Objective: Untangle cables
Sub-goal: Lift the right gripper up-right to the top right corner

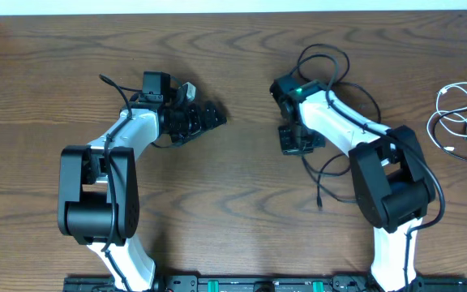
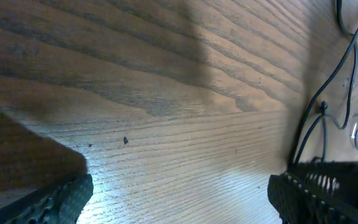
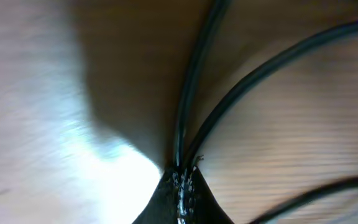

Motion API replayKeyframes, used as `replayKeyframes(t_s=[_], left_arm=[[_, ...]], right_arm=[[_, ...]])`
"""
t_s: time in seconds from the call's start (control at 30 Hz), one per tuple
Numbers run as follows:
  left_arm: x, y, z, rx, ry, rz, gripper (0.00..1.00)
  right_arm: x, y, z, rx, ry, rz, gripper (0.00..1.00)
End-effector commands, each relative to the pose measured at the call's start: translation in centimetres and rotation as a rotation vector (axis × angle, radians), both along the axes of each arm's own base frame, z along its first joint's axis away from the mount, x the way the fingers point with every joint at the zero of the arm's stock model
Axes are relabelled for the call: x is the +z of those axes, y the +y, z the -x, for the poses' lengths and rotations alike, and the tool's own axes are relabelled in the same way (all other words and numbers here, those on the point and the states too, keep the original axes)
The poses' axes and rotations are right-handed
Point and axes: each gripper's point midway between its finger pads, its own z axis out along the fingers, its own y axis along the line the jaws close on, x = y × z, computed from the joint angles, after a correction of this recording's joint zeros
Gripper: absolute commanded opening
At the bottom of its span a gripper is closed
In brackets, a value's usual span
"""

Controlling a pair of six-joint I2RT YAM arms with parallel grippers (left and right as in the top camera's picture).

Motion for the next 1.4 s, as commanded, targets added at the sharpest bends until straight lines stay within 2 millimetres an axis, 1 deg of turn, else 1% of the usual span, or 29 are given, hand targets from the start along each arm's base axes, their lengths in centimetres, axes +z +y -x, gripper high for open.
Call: replayKeyframes(t_s=[0.0,0.07,0.13,0.17,0.23,0.27,0.3,0.33,0.37,0.43,0.57,0.63,0.67,0.73,0.8,0.83,0.87,0.9,0.93,0.97,1.07,1.1,1.17,1.23,1.37], left_arm=[[-1.4,0.4,0.9,0.01,0.049,-0.026,0.96],[-1.4,0.4,0.9,0.01,0.049,-0.026,0.96],[-1.4,0.4,0.9,0.01,0.049,-0.026,0.96],[-1.4,0.4,0.9,0.01,0.049,-0.026,0.96],[-1.4,0.4,0.9,0.01,0.049,-0.026,0.96],[-1.4,0.4,0.9,0.01,0.049,-0.027,0.96],[-1.4,0.4,0.9,0.01,0.049,-0.027,0.96],[-1.4,0.4,0.9,0.01,0.049,-0.027,0.96],[-1.4,0.4,0.9,0.01,0.049,-0.027,0.96],[-1.4,0.4,0.9,0.01,0.049,-0.026,0.96],[-1.4,0.4,0.9,0.01,0.048,-0.027,0.96],[-1.4,0.4,0.9,0.01,0.049,-0.026,0.96],[-1.4,0.4,0.9,0.01,0.049,-0.026,0.96],[-1.4,0.4,0.9,0.01,0.049,-0.026,0.97],[-1.4,0.4,0.9,0.01,0.049,-0.026,0.96],[-1.4,0.4,0.9,0.01,0.049,-0.026,0.96],[-1.4,0.4,0.9,0.01,0.049,-0.026,0.96],[-1.4,0.4,0.9,0.01,0.048,-0.027,0.96],[-1.4,0.4,0.9,0.01,0.048,-0.027,0.96],[-1.4,0.4,0.9,0.01,0.048,-0.027,0.96],[-1.4,0.4,0.9,0.01,0.048,-0.027,0.96],[-1.4,0.4,0.9,0.01,0.048,-0.027,0.97],[-1.4,0.4,0.9,0.01,0.048,-0.027,0.97],[-1.4,0.4,0.9,0.01,0.048,-0.027,0.96],[-1.4,0.4,0.9,0.01,0.048,-0.027,0.97]], right_arm=[[-0.2,-5.7,-2.4,-0.031,-0.055,0.168,0.01],[-0.1,-7.7,-3.4,-0.083,-0.074,0.171,0.01],[-0.2,-9.7,-3.9,-0.138,-0.079,0.164,0.01],[-0.2,-10.4,-4.0,-0.157,-0.078,0.164,0.01],[-0.2,-12.8,-4.1,-0.219,-0.071,0.168,0.01],[-0.2,-13.6,-4.1,-0.241,-0.069,0.169,0.01],[-0.2,-15.1,-4.1,-0.279,-0.066,0.17,0.01],[-0.2,-16.0,-4.0,-0.301,-0.063,0.171,0.02],[-0.3,-17.6,-3.8,-0.347,-0.054,0.167,0.05],[-0.5,-19.0,-3.6,-0.392,-0.046,0.15,0.1],[-0.5,-21.5,-3.3,-0.466,-0.047,0.136,0.13],[-0.6,-22.6,-3.3,-0.497,-0.051,0.131,0.17],[-0.6,-23.0,-3.2,-0.509,-0.05,0.129,0.2],[-0.6,-23.6,-3.0,-0.528,-0.048,0.125,0.32],[-0.6,-23.9,-2.8,-0.539,-0.042,0.122,0.35],[-0.5,-23.9,-2.8,-0.539,-0.038,0.116,0.39],[-0.4,-23.7,-2.8,-0.525,-0.031,0.102,0.48],[-0.1,-23.4,-2.9,-0.503,-0.022,0.086,0.62],[0.7,-23.0,-3.1,-0.476,-0.008,0.066,0.73],[1.3,-22.8,-3.3,-0.469,-0.005,0.06,0.77],[3.9,-22.7,-4.5,-0.462,-0.024,0.055,0.8],[4.8,-22.7,-5.0,-0.462,-0.037,0.054,0.85],[6.2,-22.8,-6.2,-0.461,-0.076,0.05,0.99],[6.7,-22.9,-7.2,-0.462,-0.113,0.047,0.99],[6.8,-23.2,-8.9,-0.463,-0.187,0.04,0.99]])
